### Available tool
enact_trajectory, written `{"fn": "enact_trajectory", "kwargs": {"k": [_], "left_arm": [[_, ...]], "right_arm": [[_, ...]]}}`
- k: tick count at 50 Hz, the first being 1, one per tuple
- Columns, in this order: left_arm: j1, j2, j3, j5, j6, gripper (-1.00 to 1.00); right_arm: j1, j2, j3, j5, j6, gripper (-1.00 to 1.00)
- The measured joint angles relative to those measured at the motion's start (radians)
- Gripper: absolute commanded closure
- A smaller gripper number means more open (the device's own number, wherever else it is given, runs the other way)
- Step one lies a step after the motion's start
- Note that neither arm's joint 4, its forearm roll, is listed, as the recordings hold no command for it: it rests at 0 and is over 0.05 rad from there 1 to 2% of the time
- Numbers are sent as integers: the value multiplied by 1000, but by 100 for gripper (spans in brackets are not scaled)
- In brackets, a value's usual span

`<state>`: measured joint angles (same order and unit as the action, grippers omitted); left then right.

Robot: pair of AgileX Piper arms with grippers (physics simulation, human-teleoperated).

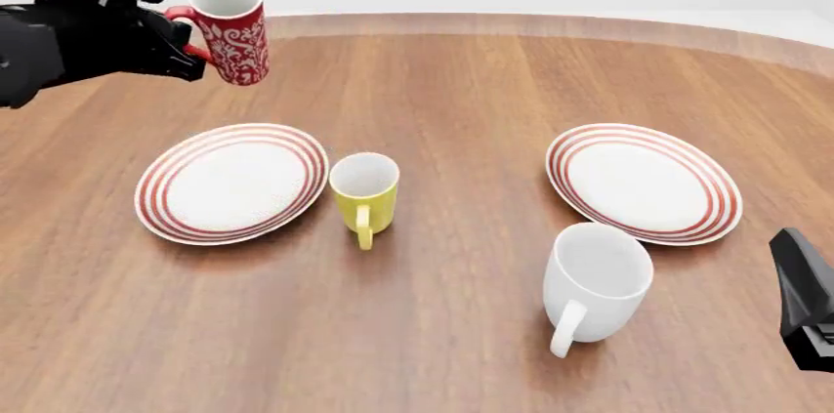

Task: Put the red mug on the left plate.

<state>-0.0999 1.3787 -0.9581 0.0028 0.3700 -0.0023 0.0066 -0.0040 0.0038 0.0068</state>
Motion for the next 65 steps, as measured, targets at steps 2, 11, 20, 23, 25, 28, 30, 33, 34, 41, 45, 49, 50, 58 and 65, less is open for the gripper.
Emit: {"fn": "enact_trajectory", "kwargs": {"k": [2, 11, 20, 23, 25, 28, 30, 33, 34, 41, 45, 49, 50, 58, 65], "left_arm": [[12, 14, 3, -11, -7, 100], [53, 73, 28, -66, -42, 100], [72, 116, 66, -120, -78, 100], [76, 129, 79, -137, -89, 100], [79, 137, 88, -148, -95, 100], [83, 148, 100, -164, -102, 100], [86, 155, 109, -176, -107, 100], [91, 166, 125, -194, -114, 100], [92, 170, 130, -201, -117, 100], [96, 196, 169, -249, -132, 100], [96, 209, 190, -274, -139, 100], [97, 220, 210, -296, -145, 100], [97, 222, 214, -301, -147, 100], [100, 246, 249, -348, -153, 100], [110, 267, 268, -381, -155, 100]], "right_arm": [[0, 0, 0, 0, 0, -100], [0, 0, 0, 0, 0, -100], [0, 0, 0, 0, 0, -100], [0, 0, 0, 0, 0, -100], [0, 0, 0, 0, 0, -100], [0, 0, 0, 0, 0, -100], [0, 0, 0, 0, 0, -100], [0, 0, 0, 0, 0, -100], [0, 0, 0, 0, 0, -100], [0, 0, 0, 0, 0, -100], [0, 0, 0, 0, 0, -100], [0, 0, 0, 0, 0, -100], [0, 0, 0, 0, 0, -100], [0, 0, 0, 0, 0, -100], [0, 0, 0, 0, 0, -100]]}}
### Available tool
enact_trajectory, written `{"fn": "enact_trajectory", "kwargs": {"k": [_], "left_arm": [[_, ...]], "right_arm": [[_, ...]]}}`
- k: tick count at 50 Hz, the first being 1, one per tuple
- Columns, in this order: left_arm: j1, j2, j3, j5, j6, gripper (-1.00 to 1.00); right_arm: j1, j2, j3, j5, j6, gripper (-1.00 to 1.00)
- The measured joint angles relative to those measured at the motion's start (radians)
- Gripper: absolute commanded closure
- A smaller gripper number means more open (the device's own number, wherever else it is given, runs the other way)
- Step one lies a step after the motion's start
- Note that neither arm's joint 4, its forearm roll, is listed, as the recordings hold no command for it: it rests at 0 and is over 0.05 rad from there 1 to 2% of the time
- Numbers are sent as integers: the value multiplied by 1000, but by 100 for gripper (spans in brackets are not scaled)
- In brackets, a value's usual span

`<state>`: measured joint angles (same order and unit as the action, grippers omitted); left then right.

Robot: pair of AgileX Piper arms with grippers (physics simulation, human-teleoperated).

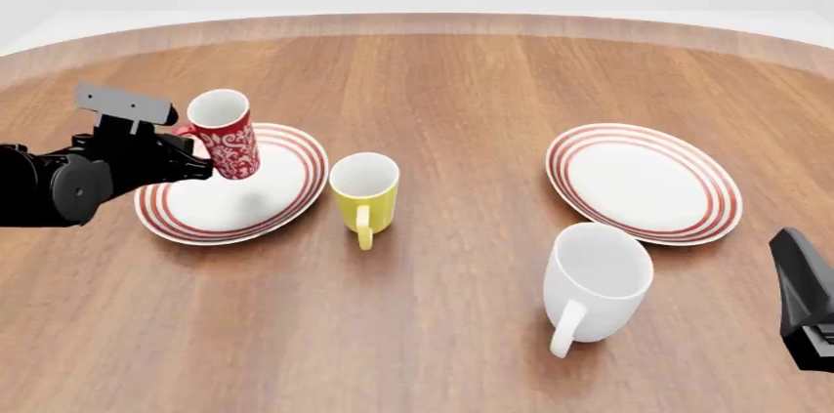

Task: Put the red mug on the left plate.

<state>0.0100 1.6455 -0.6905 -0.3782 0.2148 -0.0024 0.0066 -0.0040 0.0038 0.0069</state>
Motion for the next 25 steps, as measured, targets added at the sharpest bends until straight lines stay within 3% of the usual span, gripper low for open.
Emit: {"fn": "enact_trajectory", "kwargs": {"k": [25], "left_arm": [[22, 64, 35, -76, -8, 100]], "right_arm": [[0, 0, 0, 0, 0, -100]]}}
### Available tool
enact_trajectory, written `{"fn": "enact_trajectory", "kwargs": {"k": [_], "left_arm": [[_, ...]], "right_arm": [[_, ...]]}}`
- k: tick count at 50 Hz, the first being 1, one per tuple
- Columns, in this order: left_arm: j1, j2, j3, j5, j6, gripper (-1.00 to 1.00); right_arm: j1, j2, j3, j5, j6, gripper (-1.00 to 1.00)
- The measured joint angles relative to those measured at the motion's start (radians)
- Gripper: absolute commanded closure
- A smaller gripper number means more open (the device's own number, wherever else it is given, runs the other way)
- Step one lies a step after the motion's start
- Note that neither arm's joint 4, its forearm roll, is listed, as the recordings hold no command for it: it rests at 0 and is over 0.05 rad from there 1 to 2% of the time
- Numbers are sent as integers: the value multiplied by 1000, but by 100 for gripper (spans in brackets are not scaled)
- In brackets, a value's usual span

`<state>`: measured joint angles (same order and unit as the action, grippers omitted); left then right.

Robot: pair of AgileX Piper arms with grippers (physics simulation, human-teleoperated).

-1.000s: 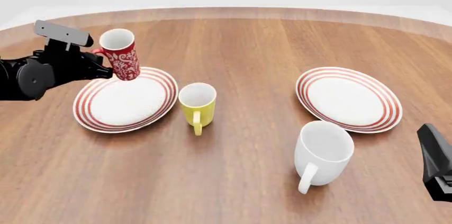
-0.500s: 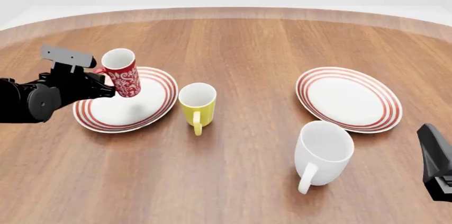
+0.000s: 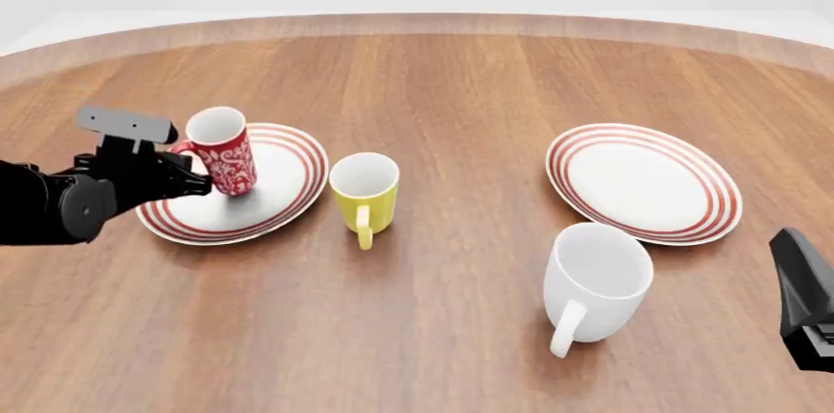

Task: Put the red mug on the left plate.

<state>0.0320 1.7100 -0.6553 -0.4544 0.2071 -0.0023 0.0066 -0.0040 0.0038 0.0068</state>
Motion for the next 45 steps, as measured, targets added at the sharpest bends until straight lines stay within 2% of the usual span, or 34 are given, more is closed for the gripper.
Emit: {"fn": "enact_trajectory", "kwargs": {"k": [14, 25, 26, 45], "left_arm": [[-4, 15, 22, -26, -7, 100], [-6, 36, 52, -96, -14, 100], [-7, 37, 55, -101, -15, -100], [-3, 61, 113, -162, -6, -100]], "right_arm": [[0, 0, 0, 0, 0, -100], [0, 0, 0, 0, 0, -100], [0, 0, 0, 0, 0, -100], [0, 0, 0, 0, 0, -100]]}}
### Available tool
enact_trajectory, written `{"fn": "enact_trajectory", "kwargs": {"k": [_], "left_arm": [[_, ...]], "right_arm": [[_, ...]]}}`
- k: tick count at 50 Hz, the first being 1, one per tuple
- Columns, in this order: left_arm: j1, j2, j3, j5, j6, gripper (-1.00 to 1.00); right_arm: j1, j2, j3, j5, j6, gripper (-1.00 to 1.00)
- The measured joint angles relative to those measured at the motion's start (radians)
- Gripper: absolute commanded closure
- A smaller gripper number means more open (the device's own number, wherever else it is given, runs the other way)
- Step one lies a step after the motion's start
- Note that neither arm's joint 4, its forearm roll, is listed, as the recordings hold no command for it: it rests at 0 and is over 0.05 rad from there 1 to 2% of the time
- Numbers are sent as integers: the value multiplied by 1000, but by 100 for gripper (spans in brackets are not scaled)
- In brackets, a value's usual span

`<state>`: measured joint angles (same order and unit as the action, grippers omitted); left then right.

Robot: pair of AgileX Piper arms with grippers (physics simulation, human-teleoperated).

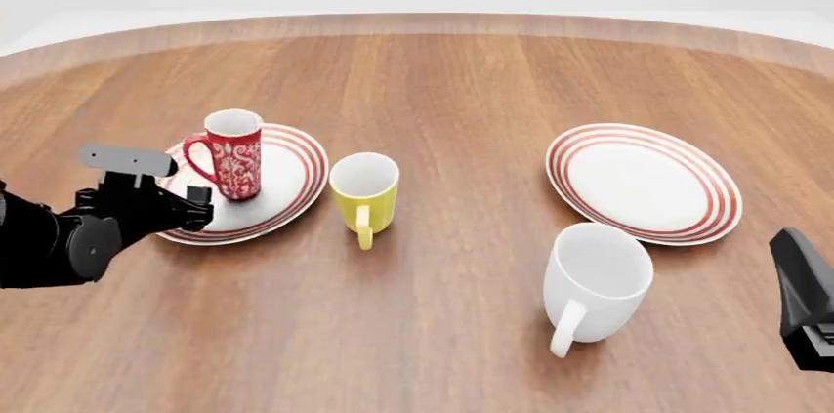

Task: Put the red mug on the left plate.

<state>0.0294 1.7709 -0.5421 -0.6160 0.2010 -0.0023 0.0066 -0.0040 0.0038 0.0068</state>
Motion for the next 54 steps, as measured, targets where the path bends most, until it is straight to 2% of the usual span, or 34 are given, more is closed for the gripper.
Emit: {"fn": "enact_trajectory", "kwargs": {"k": [14, 35, 43, 54], "left_arm": [[-12, -74, 82, 24, -21, -100], [-48, -516, 259, 220, -54, -100], [-66, -764, 295, 392, -72, -100], [-88, -1191, 240, 790, -82, -100]], "right_arm": [[0, 0, 0, 0, 0, -100], [0, 0, 0, 0, 0, -100], [0, 0, 0, 0, 0, -100], [0, 0, 0, 0, 0, -100]]}}
